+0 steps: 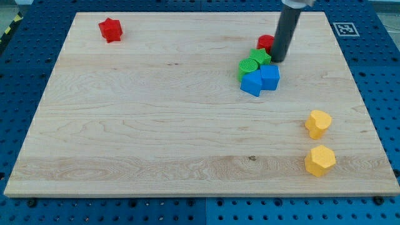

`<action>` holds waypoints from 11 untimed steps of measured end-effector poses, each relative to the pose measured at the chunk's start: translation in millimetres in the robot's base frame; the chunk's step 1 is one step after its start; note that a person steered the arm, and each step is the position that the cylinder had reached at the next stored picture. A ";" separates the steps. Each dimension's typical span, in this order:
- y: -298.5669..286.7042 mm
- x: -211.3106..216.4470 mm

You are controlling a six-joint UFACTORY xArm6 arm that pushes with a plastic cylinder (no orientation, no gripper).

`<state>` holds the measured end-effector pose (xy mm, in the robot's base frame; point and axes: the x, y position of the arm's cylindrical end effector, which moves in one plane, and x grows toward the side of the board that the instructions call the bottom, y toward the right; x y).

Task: Push the red circle slightly towards the top left of the board

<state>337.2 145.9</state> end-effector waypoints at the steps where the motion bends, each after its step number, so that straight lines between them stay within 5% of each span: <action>1: -22.7 -18.3; 3: 83.4 -20.2; 4: 72.1 -31.1; 6: -58.4 -33.1; 8: -15.0 -40.4; 11: -80.4 -88.8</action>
